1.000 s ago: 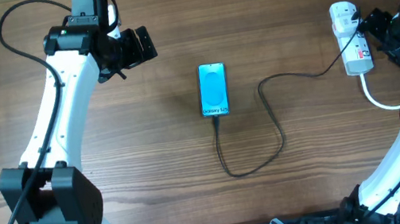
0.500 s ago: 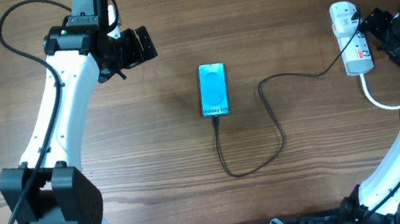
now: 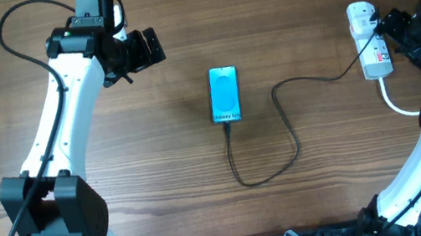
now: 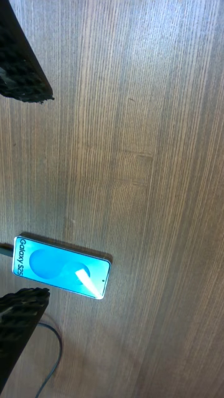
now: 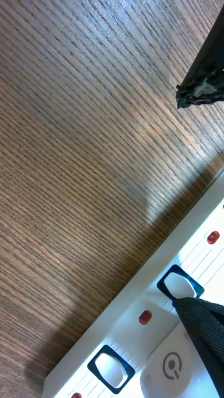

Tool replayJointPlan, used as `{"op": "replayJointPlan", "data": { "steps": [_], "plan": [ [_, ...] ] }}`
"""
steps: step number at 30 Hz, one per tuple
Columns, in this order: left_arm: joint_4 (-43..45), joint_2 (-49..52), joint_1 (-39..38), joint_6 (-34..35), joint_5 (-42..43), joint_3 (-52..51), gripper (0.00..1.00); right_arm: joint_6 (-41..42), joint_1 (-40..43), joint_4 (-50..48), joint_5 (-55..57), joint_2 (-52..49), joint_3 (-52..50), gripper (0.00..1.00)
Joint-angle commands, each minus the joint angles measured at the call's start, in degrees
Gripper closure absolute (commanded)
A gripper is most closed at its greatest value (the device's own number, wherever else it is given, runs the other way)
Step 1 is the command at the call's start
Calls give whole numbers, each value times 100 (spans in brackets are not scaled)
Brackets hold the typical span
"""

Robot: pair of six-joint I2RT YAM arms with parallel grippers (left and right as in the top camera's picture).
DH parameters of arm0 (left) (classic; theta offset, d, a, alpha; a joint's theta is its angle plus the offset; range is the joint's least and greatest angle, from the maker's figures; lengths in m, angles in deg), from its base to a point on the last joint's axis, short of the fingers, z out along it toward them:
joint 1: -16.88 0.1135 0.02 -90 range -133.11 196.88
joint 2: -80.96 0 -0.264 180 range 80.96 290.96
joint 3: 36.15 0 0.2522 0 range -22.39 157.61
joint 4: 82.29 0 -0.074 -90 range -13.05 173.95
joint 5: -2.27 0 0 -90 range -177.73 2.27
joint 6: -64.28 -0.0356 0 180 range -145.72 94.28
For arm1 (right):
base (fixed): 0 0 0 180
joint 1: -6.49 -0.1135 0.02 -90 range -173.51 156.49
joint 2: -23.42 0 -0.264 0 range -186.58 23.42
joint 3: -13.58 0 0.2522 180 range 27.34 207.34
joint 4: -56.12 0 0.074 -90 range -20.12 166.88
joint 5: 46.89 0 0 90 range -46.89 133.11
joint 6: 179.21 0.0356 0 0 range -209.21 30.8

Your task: Plug charger to phone and switch on socket

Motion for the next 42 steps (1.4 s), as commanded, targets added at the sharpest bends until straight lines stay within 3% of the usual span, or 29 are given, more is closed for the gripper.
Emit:
{"op": "replayJointPlan", "data": {
  "steps": [1,18,25,32,36,42],
  "plan": [
    [2,50,20,-11,-61,-20,0,7,-125,-2,129,-472,-37,0],
    [2,50,20,-11,-61,-20,0,68,63,562,-9,-175,251,0],
    [2,50,20,-11,-59,-20,0,321,518,1196,140,1502,435,0],
    [2,50,20,-11,-61,-20,0,450,380,2118,-247,3276,372,0],
    [2,50,20,-11,-59,-20,0,282,-155,2315,-238,4330,-192,0],
    [2,50,20,-11,-59,-20,0,328,-1609,2096,-243,5899,-1685,0]
  ]
}}
